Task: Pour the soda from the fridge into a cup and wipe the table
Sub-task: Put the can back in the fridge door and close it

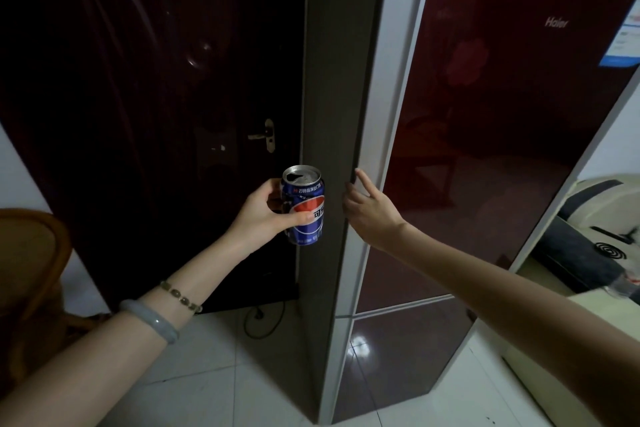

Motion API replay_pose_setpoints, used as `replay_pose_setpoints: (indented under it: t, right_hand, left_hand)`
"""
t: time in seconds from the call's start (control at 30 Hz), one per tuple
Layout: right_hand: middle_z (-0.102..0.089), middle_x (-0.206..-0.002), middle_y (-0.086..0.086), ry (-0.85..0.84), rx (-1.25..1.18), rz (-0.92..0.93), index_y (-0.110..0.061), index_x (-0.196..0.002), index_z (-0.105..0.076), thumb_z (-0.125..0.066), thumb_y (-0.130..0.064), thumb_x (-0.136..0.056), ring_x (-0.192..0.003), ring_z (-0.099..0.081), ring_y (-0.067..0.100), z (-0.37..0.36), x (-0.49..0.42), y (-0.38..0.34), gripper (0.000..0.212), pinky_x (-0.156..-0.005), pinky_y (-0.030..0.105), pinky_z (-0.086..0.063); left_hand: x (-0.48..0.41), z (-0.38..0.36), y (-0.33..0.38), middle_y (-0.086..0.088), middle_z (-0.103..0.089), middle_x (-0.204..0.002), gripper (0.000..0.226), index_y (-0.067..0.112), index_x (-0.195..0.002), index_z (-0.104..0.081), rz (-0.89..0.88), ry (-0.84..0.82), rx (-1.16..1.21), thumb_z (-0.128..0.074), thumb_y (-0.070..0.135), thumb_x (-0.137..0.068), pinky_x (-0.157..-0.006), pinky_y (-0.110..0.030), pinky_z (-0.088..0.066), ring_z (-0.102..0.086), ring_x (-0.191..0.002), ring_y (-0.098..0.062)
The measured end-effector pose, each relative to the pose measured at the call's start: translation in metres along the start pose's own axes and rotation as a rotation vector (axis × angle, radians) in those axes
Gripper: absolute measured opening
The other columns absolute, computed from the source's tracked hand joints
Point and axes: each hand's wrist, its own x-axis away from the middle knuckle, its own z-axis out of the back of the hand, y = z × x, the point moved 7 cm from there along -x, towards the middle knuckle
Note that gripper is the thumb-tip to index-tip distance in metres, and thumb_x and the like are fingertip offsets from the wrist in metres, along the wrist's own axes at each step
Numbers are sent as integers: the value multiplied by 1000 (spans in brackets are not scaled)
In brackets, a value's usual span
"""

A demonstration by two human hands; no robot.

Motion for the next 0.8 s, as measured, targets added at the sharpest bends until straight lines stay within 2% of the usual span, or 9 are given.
replay_pose_setpoints:
  t: [0.03, 0.07, 0.17, 0.23, 0.33, 0.53, 0.63, 0.7, 0.8]
  right_hand:
    - [-23, -153, 15, -45, 31, -2, -11, -143, -31, -43, -25, -93, -143, -8, 35, -2, -2, -1, 54, -104, 59, 15]
    - [-23, -152, 16, -92, 51, -16, -12, -143, -31, -41, -25, -93, -142, -8, 36, -3, -6, -2, 52, -103, 60, 17]
    - [-40, -144, 14, -170, 72, -32, -16, -132, -50, -46, -27, -92, -138, -23, 34, -2, -17, -6, 41, -100, 64, 19]
    - [-43, -142, 11, -203, 65, -35, -18, -130, -53, -47, -28, -92, -137, -25, 32, -4, -20, -7, 39, -99, 63, 19]
    - [-47, -139, 8, -196, 51, -46, -18, -128, -55, -44, -26, -93, -135, -28, 30, -7, -21, -6, 38, -101, 61, 19]
    - [-54, -130, 8, -98, 23, -37, -15, -123, -59, -41, -21, -93, -130, -34, 31, -9, -22, -7, 36, -103, 58, 19]
    - [-60, -124, 6, 3, 38, -29, -18, -112, -67, -47, -20, -86, -125, -44, 29, 2, -9, -6, 33, -112, 55, 1]
    - [-60, -125, 9, 154, 40, -14, -16, -113, -67, -41, -17, -83, -124, -48, 29, 14, 9, -6, 40, -113, 51, -13]
    - [-57, -130, 12, 279, 41, 6, -12, -120, -62, -30, -14, -84, -127, -45, 32, 27, 41, -5, 48, -113, 49, -19]
  left_hand:
    - [0, -1, 1, 7, -64, -108, 57, 17, -116, -54, -4, -1, -1, -82, 9, -67, -80, -16, -47, -61, -98, -3]
    - [1, -1, 1, 7, -64, -108, 57, 16, -116, -54, -5, -2, -2, -82, 9, -67, -79, -15, -47, -61, -98, -3]
    - [4, -2, -1, 6, -64, -111, 59, 15, -119, -54, -5, -4, -6, -82, 10, -67, -82, -18, -48, -61, -100, -4]
    - [7, -2, -2, 4, -64, -113, 61, 13, -120, -54, -3, -6, 1, -82, 10, -66, -87, -23, -49, -62, -102, -8]
    - [11, -3, -6, 3, -64, -114, 63, 14, -121, -54, 2, -22, 5, -83, 10, -66, -89, -25, -48, -61, -104, -9]
    - [17, -2, -5, 7, -64, -111, 59, 19, -117, -53, -8, -40, -13, -83, 13, -66, -81, -17, -47, -61, -100, -4]
    - [17, -3, -2, 9, -64, -110, 57, 23, -114, -53, -19, -55, -12, -82, 12, -66, -82, -18, -47, -60, -101, -4]
    - [16, -5, -1, 7, -64, -110, 57, 22, -114, -54, -28, -67, -10, -82, 12, -66, -84, -21, -48, -61, -102, -5]
    - [18, -11, 0, 5, -64, -113, 61, 18, -118, -53, -27, -71, -17, -83, 14, -65, -86, -22, -47, -61, -103, -7]
